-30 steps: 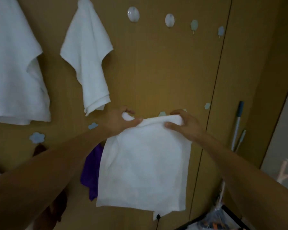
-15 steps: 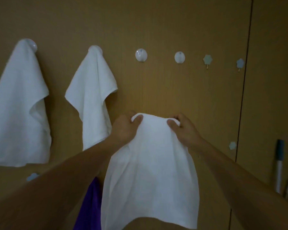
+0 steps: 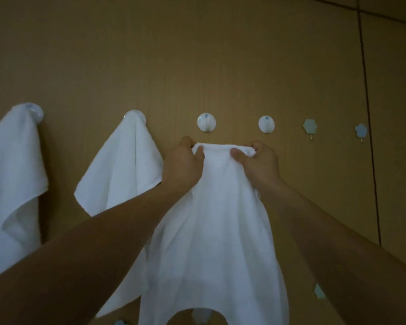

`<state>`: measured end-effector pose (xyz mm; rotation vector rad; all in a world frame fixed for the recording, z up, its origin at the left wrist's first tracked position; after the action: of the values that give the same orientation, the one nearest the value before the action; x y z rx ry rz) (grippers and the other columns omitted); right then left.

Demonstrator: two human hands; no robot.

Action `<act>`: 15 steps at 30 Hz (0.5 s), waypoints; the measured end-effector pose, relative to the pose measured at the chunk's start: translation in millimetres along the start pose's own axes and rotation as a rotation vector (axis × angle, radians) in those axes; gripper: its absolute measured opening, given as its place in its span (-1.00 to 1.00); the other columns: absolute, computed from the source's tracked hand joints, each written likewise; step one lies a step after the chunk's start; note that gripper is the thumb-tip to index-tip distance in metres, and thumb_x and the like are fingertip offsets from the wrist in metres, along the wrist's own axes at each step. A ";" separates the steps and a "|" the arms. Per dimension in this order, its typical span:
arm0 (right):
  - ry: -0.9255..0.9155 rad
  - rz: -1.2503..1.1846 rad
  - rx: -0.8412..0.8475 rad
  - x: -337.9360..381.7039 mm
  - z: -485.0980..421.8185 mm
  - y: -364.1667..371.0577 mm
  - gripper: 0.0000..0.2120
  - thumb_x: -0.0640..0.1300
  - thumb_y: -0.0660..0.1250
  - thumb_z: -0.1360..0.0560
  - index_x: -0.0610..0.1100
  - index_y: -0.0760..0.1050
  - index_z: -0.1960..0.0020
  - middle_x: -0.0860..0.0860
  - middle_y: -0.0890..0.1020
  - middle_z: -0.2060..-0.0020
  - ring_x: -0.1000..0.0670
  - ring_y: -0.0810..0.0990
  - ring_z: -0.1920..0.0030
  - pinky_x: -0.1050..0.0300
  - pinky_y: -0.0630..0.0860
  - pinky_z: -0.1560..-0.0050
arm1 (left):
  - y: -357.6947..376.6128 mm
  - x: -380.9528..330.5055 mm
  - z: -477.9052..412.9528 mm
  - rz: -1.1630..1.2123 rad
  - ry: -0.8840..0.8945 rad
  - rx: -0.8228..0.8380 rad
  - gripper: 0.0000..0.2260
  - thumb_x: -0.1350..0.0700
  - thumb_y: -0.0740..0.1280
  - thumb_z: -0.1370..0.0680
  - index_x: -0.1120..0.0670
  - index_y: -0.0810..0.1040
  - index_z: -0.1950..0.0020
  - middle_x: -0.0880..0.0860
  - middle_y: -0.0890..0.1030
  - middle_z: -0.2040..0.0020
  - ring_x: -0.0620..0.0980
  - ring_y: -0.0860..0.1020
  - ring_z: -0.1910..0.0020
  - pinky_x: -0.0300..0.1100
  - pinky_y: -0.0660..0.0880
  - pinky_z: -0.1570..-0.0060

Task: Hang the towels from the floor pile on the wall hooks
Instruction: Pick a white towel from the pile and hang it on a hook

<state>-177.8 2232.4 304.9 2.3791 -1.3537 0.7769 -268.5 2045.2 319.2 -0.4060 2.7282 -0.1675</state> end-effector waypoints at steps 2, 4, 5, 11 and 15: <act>-0.034 0.001 -0.015 11.3 -27.0 6.6 -0.85 0.09 0.41 -0.41 0.06 0.49 0.16 0.12 0.62 0.19 0.04 0.62 0.12 0.03 0.59 0.08 | -2.1 -3.9 -26.5 0.010 -0.002 -0.056 -0.91 0.01 0.20 -0.60 -0.01 0.36 0.05 -0.19 0.38 0.30 -0.24 0.36 0.35 -0.33 0.19 0.41; -0.068 0.008 -0.026 23.3 -53.3 12.9 -0.85 0.11 0.39 -0.42 0.09 0.46 0.14 0.19 0.57 0.21 0.08 0.59 0.13 0.10 0.53 0.11 | -3.9 -8.7 -54.2 -0.026 0.018 -0.109 -0.91 0.01 0.21 -0.59 0.00 0.37 0.04 -0.19 0.36 0.30 -0.23 0.34 0.35 -0.30 0.17 0.41; -0.092 0.013 -0.039 29.8 -65.6 15.3 -0.85 0.11 0.39 -0.42 0.09 0.47 0.11 0.21 0.56 0.22 0.09 0.58 0.14 0.12 0.50 0.13 | -5.9 -11.1 -67.7 -0.056 0.029 -0.136 -0.91 0.00 0.21 -0.59 0.00 0.37 0.05 -0.19 0.36 0.31 -0.22 0.33 0.35 -0.30 0.16 0.41; -0.168 0.125 -0.036 55.1 -117.4 33.7 -0.73 0.10 0.36 -0.46 -0.03 0.54 -0.05 0.03 0.63 0.03 -0.04 0.59 0.03 0.00 0.55 -0.02 | -11.4 -2.0 -125.7 -0.148 0.008 -0.185 -0.80 0.00 0.25 -0.57 0.09 0.51 -0.08 -0.04 0.45 0.12 -0.04 0.40 0.18 -0.17 0.26 0.20; -0.167 0.262 0.034 40.1 -121.2 43.7 -0.72 0.09 0.33 -0.46 -0.08 0.55 -0.05 0.00 0.63 0.05 -0.09 0.61 0.03 -0.02 0.56 -0.01 | 0.0 12.2 -119.8 -0.316 -0.048 -0.159 -0.79 -0.08 0.21 -0.55 0.02 0.47 -0.07 -0.05 0.43 0.14 -0.02 0.38 0.20 -0.16 0.16 0.30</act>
<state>-236.1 2242.3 426.2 2.3661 -1.7602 0.6822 -325.1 2048.7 425.4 -0.8748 2.6226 -0.0225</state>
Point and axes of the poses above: each hand's wrist, its own z-axis away from the middle knuckle, its own y-axis out of the palm, x = y × z, the point moved 8 cm from there along -z, towards the middle knuckle
